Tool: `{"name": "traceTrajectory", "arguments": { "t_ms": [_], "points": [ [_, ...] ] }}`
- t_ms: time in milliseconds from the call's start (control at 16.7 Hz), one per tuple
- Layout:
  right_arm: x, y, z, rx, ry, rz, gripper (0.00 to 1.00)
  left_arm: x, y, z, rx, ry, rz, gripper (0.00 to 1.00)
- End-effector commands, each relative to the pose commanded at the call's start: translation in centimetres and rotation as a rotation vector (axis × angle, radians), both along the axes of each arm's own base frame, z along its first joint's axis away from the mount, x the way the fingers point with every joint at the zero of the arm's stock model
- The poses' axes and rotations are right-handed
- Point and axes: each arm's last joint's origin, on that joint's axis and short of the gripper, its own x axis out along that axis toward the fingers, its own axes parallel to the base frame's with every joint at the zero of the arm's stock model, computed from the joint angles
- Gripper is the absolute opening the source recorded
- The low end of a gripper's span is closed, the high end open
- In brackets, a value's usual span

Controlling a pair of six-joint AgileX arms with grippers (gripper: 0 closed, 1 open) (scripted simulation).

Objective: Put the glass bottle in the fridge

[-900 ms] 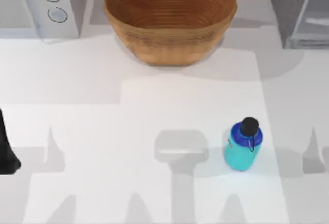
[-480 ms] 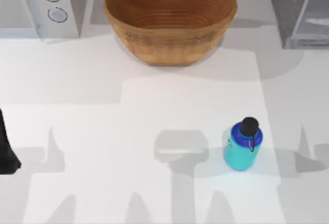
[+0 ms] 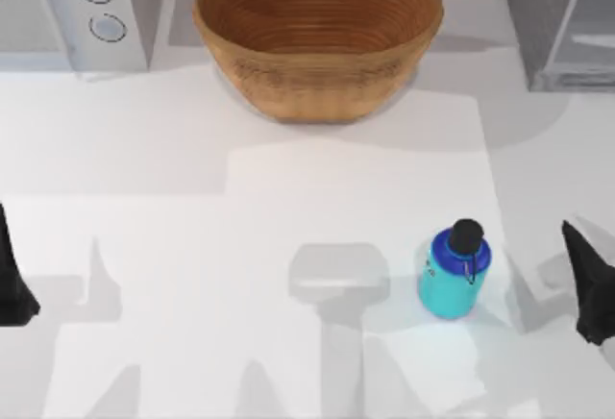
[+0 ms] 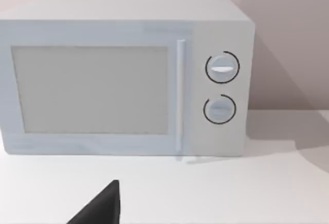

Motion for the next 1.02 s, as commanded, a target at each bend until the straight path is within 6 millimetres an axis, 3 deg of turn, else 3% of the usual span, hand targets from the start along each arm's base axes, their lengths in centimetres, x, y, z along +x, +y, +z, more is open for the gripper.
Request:
{"name": "traceTrajectory", "arguments": {
  "t_ms": [540, 1020],
  "points": [
    [0.9, 3.2, -4.9, -0.047, 0.145, 0.317, 1.0, 0.0, 0.0, 0.0, 0.0, 0.0, 0.0, 1.0],
    [0.8, 3.7, -5.6, -0.05, 0.159, 0.366, 1.0, 0.0, 0.0, 0.0, 0.0, 0.0, 0.0, 1.0]
  ]
}}
